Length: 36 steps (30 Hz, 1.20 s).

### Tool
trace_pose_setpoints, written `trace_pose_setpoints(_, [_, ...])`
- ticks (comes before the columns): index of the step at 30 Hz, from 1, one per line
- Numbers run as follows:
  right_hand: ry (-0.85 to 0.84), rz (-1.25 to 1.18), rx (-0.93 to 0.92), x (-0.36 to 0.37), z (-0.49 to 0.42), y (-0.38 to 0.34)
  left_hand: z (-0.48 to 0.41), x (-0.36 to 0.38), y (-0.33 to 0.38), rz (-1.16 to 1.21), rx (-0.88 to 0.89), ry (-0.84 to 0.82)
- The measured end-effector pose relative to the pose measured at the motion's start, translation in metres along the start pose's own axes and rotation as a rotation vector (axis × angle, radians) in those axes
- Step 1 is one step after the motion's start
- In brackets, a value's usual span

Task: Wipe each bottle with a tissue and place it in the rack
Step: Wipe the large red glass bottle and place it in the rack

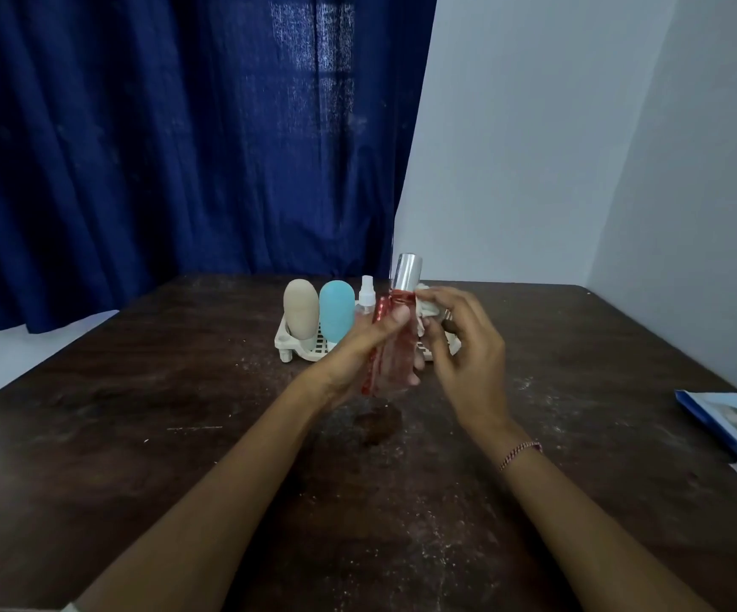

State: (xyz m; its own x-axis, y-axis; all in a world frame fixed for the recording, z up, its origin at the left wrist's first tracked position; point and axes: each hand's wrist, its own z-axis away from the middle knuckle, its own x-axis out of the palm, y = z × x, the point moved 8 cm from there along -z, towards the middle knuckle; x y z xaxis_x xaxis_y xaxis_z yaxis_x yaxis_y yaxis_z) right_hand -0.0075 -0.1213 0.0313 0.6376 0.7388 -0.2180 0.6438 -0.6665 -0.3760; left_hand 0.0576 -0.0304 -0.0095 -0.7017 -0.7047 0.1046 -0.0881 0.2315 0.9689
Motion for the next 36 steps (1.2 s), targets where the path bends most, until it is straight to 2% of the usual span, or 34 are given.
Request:
trace_pose_setpoints(6, [0.018, 0.012, -0.087, 0.001, 0.000, -0.016, -0.001, -0.007, 0.006, -0.155, 0.068, -0.020])
trace_pose_setpoints(12, [-0.043, 0.049, -0.244, 0.007, 0.002, -0.036, 0.000, -0.011, 0.013, -0.373, 0.139, -0.008])
trace_pose_setpoints(15, [-0.125, 0.086, -0.345, 0.016, 0.006, -0.047, 0.001, -0.010, 0.012, -0.438, 0.177, 0.002])
trace_pose_setpoints(20, [-0.091, 0.091, -0.315, 0.007, 0.001, -0.039, -0.001, -0.014, 0.019, -0.509, 0.248, 0.055])
trace_pose_setpoints(23, [-0.055, 0.116, -0.289, 0.000, -0.002, -0.033, 0.000, -0.015, 0.024, -0.493, 0.288, 0.078])
trace_pose_setpoints(27, [-0.039, 0.118, -0.288, -0.002, -0.004, -0.032, 0.000, -0.014, 0.021, -0.417, 0.210, 0.048])
trace_pose_setpoints(32, [-0.030, 0.156, -0.283, -0.002, -0.003, -0.032, -0.002, -0.015, 0.015, -0.175, 0.153, 0.041])
trace_pose_setpoints(36, [-0.060, 0.091, -0.152, -0.004, -0.008, -0.013, -0.003, -0.021, 0.018, -0.071, 0.148, 0.016])
